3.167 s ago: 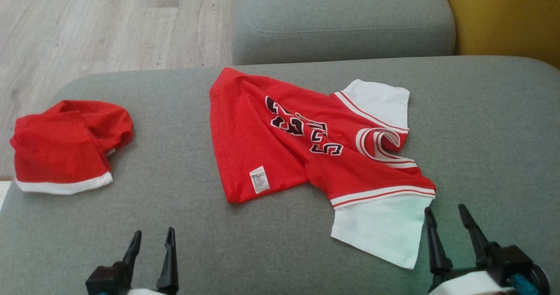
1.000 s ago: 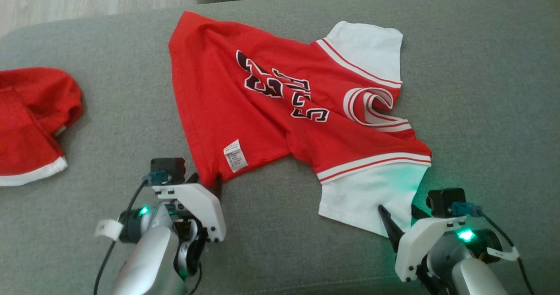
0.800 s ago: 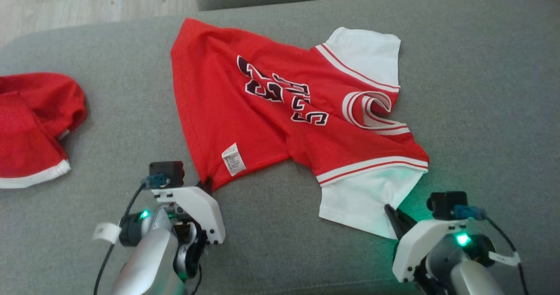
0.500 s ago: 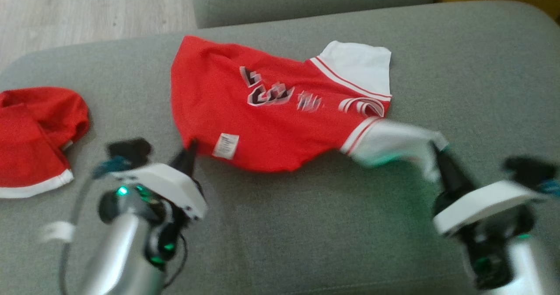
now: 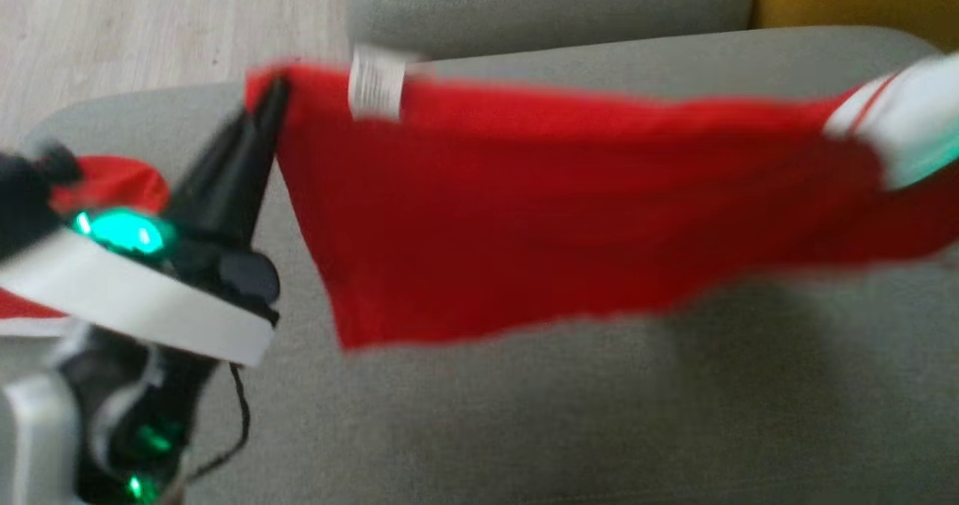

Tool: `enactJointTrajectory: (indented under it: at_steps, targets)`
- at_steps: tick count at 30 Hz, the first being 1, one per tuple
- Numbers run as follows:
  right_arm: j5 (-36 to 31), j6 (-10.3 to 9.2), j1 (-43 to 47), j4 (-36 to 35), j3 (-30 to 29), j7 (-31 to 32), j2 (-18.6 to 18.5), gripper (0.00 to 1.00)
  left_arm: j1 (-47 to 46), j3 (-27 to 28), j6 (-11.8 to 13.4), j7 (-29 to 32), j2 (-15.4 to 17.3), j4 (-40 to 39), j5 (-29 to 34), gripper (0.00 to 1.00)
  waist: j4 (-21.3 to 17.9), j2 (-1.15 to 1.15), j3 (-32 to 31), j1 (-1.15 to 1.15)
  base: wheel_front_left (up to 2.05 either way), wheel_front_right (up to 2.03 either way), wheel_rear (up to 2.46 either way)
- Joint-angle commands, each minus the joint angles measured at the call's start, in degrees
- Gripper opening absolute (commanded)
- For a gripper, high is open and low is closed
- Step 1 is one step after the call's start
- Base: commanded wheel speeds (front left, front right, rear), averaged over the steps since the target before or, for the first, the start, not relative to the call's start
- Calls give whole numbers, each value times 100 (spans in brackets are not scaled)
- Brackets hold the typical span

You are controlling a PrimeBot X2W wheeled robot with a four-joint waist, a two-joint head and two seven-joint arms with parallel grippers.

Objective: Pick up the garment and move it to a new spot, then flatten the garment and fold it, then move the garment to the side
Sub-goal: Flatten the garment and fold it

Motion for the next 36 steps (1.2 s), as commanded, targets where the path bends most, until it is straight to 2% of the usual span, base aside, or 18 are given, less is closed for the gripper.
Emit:
enactJointTrajectory:
  at_steps: [1,3,7,10,13,17,21,25,29,32,36]
  targets:
    - [63,44,-730,-198,7,385,-194,0,-721,219,45,248,185,-366,-92,0,55,0,98,0,0,0,0]
    - [-43,44,-1216,-121,-59,743,-361,0,-1099,171,91,505,222,-452,-165,0,75,0,230,0,0,0,0]
    - [-148,44,-1931,154,81,1199,-463,0,-1664,48,121,851,298,-292,-175,0,112,0,521,0,0,0,0]
    - [-389,44,-2610,551,336,1463,-528,0,-2265,-38,94,1069,350,213,-159,0,189,0,916,0,0,0,0]
    - [-808,44,-3368,1150,603,1397,-488,0,-2881,-47,55,1123,376,948,-83,0,251,0,1381,0,0,0,0]
    - [-1597,44,-4501,2245,852,900,-357,0,-3913,-62,-25,879,349,2154,206,0,361,0,1928,0,0,0,0]
    - [-2444,44,-5754,3415,827,87,-164,0,-5101,-74,-38,279,155,3500,566,0,425,0,2435,0,0,0,0]
    - [-3178,44,-6923,4542,770,-867,-43,0,-6241,-170,-149,-603,80,4656,1057,0,455,0,2801,0,0,0,0]
    - [-3351,44,-7719,5332,784,-1670,19,0,-7075,-215,-204,-1543,60,5518,1442,0,376,0,3151,0,0,0,0]
    - [-3204,44,-7648,5817,1005,-2056,27,0,-7158,-326,-336,-1980,-46,6155,1517,0,341,0,3302,0,0,0,0]
    - [-2786,44,-6769,6265,1396,-2486,29,0,-6605,-489,-553,-2518,-140,6918,1544,0,255,0,3145,0,0,0,0]
